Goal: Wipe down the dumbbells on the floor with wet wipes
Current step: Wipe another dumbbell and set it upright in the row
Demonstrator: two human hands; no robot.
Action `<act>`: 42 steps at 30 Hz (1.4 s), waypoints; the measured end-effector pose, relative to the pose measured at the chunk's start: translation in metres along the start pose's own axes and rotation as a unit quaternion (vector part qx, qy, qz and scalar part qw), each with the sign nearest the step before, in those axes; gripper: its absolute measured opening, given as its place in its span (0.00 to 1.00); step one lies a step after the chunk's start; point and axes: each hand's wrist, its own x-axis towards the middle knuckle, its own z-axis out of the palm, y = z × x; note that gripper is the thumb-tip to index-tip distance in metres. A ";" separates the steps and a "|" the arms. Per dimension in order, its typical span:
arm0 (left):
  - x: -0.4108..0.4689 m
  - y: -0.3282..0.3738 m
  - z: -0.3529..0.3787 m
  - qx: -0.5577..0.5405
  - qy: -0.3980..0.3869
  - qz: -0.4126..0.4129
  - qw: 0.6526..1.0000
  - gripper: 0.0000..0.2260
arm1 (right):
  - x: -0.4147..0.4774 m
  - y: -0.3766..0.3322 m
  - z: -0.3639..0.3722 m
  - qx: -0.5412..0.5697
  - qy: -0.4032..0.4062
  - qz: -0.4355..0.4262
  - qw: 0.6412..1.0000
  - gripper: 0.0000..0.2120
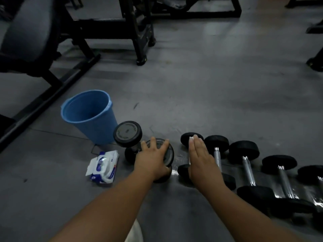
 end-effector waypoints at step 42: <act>0.067 0.087 0.109 -0.012 0.051 0.198 0.979 0.18 | 0.002 0.105 0.069 -0.072 -0.061 0.003 0.996 0.39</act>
